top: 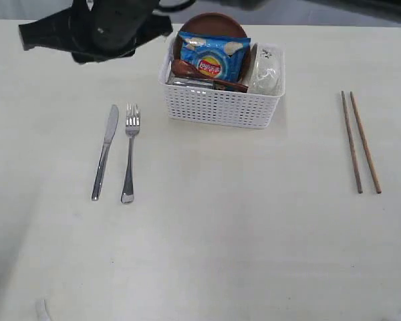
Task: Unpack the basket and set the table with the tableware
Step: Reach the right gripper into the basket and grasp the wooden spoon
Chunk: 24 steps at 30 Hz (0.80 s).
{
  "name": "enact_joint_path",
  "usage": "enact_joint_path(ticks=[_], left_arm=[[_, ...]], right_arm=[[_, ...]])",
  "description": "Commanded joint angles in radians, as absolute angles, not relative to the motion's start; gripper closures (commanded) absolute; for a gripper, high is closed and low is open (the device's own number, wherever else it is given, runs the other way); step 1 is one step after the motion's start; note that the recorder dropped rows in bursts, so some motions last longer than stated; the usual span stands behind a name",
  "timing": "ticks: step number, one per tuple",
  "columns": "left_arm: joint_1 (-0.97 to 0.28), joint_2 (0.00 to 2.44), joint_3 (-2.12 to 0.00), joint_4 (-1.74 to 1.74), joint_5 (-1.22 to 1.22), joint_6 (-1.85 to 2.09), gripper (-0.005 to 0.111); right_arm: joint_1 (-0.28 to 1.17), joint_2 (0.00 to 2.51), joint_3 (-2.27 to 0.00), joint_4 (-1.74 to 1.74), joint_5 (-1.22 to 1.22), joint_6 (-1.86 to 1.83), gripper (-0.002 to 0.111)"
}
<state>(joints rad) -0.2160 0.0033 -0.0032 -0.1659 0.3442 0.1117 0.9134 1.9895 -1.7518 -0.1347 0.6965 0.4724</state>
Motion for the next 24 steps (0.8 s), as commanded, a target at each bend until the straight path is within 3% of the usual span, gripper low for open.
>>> enact_joint_path(ticks=[1,5,15,24], left_arm=[[-0.222,0.0,0.0,-0.166,0.342,0.11,0.107],[-0.222,0.0,0.0,-0.166,0.342,0.11,0.107],[-0.222,0.0,0.0,-0.166,0.342,0.11,0.107],[-0.222,0.0,0.0,-0.166,0.342,0.113,0.107]], right_arm=[[0.903,1.927,-1.754,-0.488,0.843,0.456,0.078],[0.809,1.927,-1.754,-0.517,0.9,0.402,0.078],[0.513,1.986,-1.754,-0.013,0.929,0.216,0.078],[0.444,2.113,-1.754,0.212,0.957,0.132,0.078]])
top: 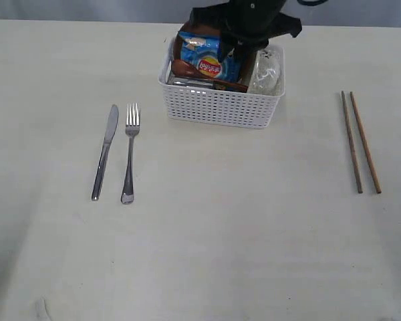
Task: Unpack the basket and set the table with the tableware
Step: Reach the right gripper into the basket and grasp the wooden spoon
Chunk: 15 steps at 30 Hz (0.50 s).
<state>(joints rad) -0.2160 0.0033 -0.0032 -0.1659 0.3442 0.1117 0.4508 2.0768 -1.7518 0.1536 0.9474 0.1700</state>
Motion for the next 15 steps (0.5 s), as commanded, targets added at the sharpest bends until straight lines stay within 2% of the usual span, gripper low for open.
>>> enact_joint_path(ticks=[1,8,15], left_arm=[[-0.222,0.0,0.0,-0.166,0.342,0.113,0.107],[-0.222,0.0,0.0,-0.166,0.342,0.113,0.107],[-0.222,0.0,0.0,-0.166,0.342,0.113,0.107]], right_arm=[[0.448,2.12,-1.754,0.212,0.957,0.134,0.078],[0.452,2.128,-1.756,0.212,0.915,0.115,0.078],[0.47,2.133,-1.818,0.312,0.876,-0.154,0.078]])
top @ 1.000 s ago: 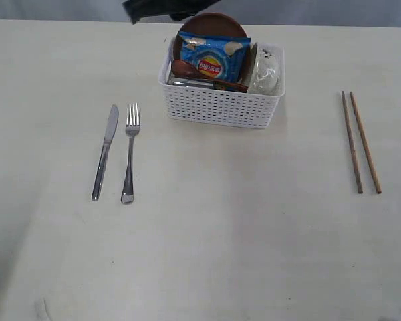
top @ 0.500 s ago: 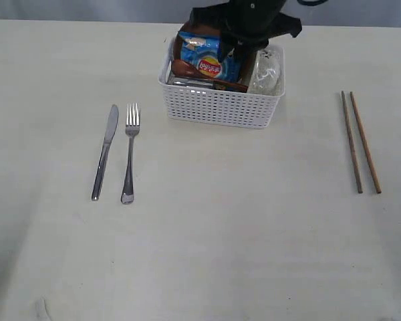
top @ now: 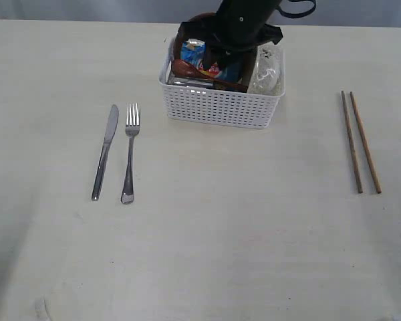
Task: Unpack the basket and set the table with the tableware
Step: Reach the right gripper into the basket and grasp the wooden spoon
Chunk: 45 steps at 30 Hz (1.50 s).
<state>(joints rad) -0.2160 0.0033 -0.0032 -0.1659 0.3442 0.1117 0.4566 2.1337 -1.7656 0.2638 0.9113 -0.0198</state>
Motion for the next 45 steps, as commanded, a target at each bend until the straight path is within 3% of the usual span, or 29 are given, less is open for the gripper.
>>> enact_joint_path(ticks=[1,5,10,25,45], left_arm=[[-0.222,0.0,0.0,-0.166,0.342,0.113,0.107],[-0.222,0.0,0.0,-0.166,0.342,0.113,0.107],[-0.222,0.0,0.0,-0.166,0.342,0.113,0.107],[-0.222,0.0,0.0,-0.166,0.342,0.11,0.107],[-0.222,0.0,0.0,-0.166,0.342,0.11,0.107]], right_arm=[[0.47,2.135,-1.839,0.312,0.871,-0.166,0.078],[0.47,2.174,-1.932,0.312,0.893,-0.181,0.075],[0.474,2.265,-2.054,0.316,0.982,-0.194,0.06],[0.502,2.436,-2.163,0.212,1.014,-0.205,0.06],[0.502,2.457,-2.242,0.151,1.004,-0.202,0.06]])
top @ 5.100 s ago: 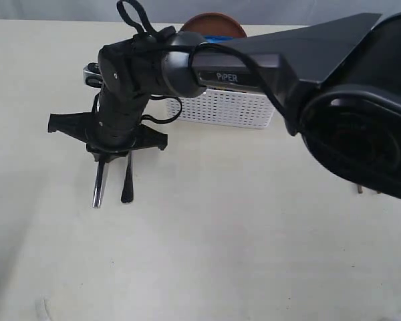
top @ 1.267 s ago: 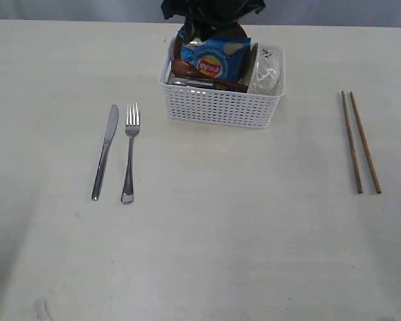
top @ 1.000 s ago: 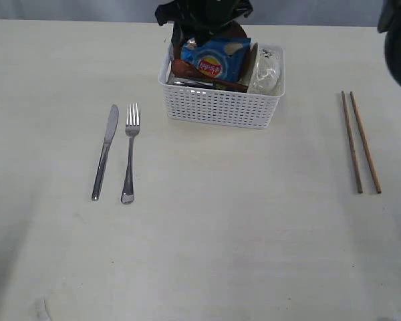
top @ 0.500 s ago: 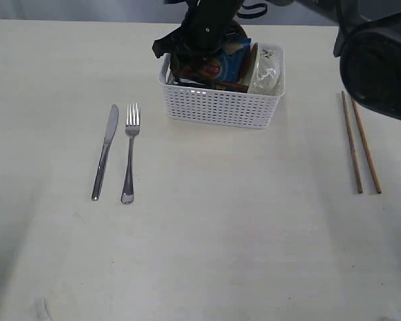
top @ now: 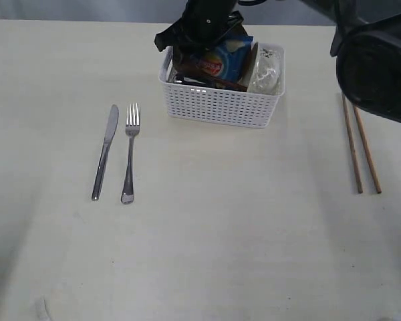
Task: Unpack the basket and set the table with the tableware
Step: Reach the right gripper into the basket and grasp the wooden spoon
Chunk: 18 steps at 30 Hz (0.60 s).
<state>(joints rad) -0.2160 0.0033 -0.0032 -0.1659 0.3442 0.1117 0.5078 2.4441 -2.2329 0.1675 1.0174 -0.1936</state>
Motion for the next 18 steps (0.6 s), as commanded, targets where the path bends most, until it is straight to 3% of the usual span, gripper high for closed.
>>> enact_joint_path(ticks=[1,7,9,10,11,18], left_arm=[[-0.222,0.0,0.0,-0.166,0.342,0.11,0.107],[-0.222,0.0,0.0,-0.166,0.342,0.11,0.107],[-0.222,0.0,0.0,-0.166,0.342,0.11,0.107],[-0.222,0.0,0.0,-0.166,0.342,0.11,0.107],[-0.222,0.0,0.0,-0.166,0.342,0.11,0.107],[-0.222,0.0,0.0,-0.166,0.342,0.11,0.107]], right_arm=[[0.502,2.463,-2.242,0.151,1.007,-0.202,0.06],[0.502,2.501,-2.242,0.214,1.029,-0.202,0.063],[0.502,2.501,-2.243,0.211,1.029,-0.204,0.076],[0.502,2.491,-2.244,0.209,1.029,-0.218,0.097],[0.502,2.482,-2.244,0.209,1.029,-0.231,0.105],[0.502,2.299,-2.244,0.207,1.025,-0.261,0.108]])
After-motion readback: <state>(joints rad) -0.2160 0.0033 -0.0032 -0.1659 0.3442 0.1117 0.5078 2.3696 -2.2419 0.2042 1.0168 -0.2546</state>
